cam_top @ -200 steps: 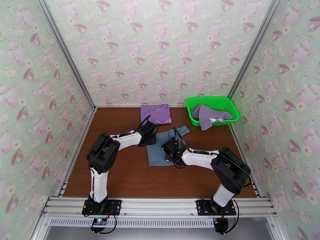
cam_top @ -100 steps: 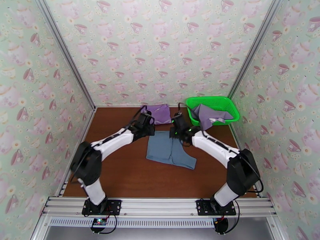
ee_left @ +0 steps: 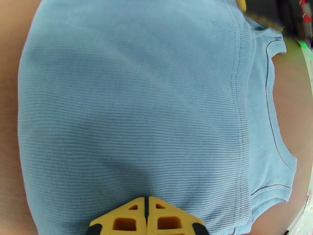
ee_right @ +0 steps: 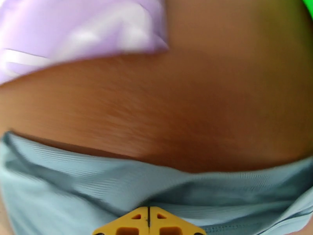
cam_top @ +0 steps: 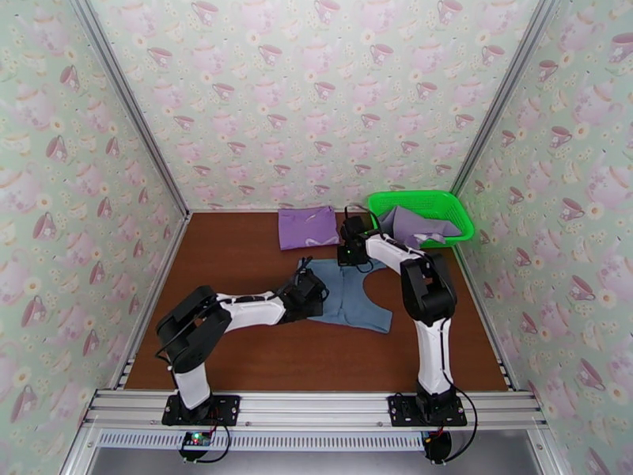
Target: Fold and stack the mixed laundry pile
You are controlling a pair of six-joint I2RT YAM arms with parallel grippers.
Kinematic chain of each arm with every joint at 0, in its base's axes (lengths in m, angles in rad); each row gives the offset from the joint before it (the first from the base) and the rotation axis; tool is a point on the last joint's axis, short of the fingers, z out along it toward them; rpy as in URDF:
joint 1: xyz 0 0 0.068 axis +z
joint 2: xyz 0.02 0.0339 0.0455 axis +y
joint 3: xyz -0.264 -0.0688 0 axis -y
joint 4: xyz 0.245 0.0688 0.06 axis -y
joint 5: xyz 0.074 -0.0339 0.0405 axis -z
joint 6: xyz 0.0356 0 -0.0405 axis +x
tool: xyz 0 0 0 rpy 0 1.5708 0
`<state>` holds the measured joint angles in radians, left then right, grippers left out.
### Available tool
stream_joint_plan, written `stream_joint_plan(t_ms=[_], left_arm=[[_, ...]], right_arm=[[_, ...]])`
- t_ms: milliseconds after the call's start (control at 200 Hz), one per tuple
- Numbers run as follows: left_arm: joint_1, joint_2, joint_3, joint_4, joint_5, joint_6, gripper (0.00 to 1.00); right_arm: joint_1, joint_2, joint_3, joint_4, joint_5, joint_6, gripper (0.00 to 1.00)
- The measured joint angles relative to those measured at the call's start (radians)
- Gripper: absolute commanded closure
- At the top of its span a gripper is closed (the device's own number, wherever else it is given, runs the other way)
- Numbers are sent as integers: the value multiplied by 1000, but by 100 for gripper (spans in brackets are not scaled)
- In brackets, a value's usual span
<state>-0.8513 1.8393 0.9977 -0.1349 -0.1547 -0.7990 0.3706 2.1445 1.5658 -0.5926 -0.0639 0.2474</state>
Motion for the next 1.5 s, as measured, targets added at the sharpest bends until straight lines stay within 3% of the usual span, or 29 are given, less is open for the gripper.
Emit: stream_joint_plan(t_ms=[175,351,491,626,746,856,1087,1152,1262,1352,1412,1503], left_arm=[[45,0,-3,6,1,29,100],[198,34,50,-16,9,163,100],[283,148,212,-43,15,308,100],[294,254,367,-71,19,421,100],[291,293,430,-91,19,488,100],[291,291,429,-96,14,521,100],[292,214,384,-193,-73,536,100],[293,177,384,-241,-109,529,100],[294,90,384,-299,-153,517,66],[294,6,384,-327,-169,523,51],[294,-72,373,-321,-168,567,38],[286,-229,296,-257,-132,690,9]], right_arm=[[-5,-113,-214,154,-1,121,100],[23,-276,-505,373,0,331,100],[126,-371,-696,569,29,566,100],[264,-393,-772,692,87,774,100],[345,-405,-774,684,159,885,100],[361,-478,-776,623,245,928,100],[361,-762,-771,448,524,884,100],[360,-833,-765,414,591,818,92],[352,-923,-742,398,637,603,83],[326,-954,-702,377,598,378,82],[297,-956,-666,349,553,228,79],[259,-963,-643,315,492,42,67]])
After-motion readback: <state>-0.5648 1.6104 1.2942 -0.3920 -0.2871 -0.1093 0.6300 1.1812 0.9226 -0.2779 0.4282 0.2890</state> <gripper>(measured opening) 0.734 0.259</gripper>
